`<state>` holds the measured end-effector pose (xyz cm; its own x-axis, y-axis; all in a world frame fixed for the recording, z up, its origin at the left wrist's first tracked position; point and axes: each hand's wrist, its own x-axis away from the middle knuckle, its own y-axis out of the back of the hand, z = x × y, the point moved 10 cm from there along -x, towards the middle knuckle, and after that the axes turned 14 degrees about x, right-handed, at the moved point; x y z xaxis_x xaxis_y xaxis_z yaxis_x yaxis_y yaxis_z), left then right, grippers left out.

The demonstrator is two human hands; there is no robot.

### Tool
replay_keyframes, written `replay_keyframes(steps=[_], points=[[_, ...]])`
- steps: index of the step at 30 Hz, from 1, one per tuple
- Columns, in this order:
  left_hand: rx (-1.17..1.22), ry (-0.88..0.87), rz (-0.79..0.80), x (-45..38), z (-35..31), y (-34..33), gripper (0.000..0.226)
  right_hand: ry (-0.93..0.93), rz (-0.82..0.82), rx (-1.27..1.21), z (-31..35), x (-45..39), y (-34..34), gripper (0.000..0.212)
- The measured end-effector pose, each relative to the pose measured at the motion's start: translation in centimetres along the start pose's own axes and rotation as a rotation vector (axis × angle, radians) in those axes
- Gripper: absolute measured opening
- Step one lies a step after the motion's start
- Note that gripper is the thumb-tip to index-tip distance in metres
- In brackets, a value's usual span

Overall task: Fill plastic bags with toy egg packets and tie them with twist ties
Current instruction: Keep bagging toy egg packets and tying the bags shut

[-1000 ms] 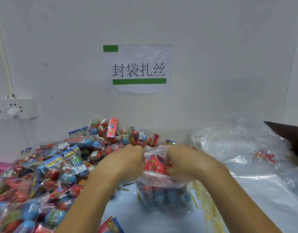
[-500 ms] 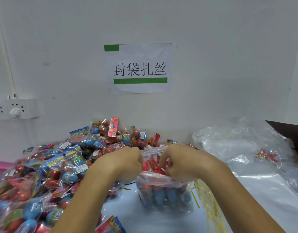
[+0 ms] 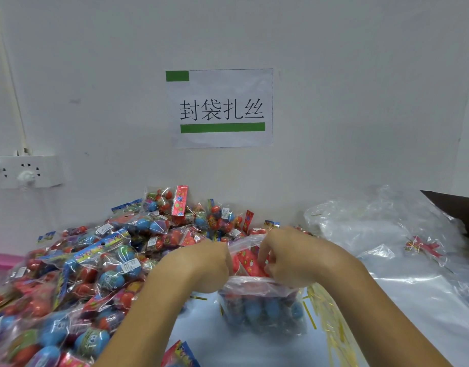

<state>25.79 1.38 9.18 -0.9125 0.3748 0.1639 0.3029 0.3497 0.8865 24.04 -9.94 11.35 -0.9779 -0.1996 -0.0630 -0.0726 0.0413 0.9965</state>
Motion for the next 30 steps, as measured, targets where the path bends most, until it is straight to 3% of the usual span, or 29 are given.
replay_keyframes(steps=[5, 15, 19, 23, 27, 30], points=[[0.008, 0.021, -0.044, 0.0, 0.3, 0.6, 0.045, -0.006, -0.002, 0.025, -0.2, -0.1, 0.1, 0.013], [-0.037, 0.008, -0.002, 0.3, 0.2, 0.3, 0.045, 0.009, 0.038, 0.038, 0.1, 0.2, 0.1, 0.021], [0.004, -0.048, 0.035, 0.5, -0.4, 0.3, 0.056, 0.078, 0.074, 0.005, 0.6, 0.3, -0.2, 0.054], [0.052, -0.075, 0.065, 0.4, -0.7, -0.3, 0.082, 0.173, 0.089, 0.064, 1.7, 0.2, -0.5, 0.062], [0.004, -0.069, 0.025, 0.4, -0.7, -0.1, 0.075, 0.135, 0.078, 0.000, 1.2, 0.3, -0.3, 0.056], [0.016, -0.049, 0.011, 0.4, -0.4, 0.1, 0.069, 0.045, 0.031, -0.029, -0.3, 0.3, 0.4, 0.037]])
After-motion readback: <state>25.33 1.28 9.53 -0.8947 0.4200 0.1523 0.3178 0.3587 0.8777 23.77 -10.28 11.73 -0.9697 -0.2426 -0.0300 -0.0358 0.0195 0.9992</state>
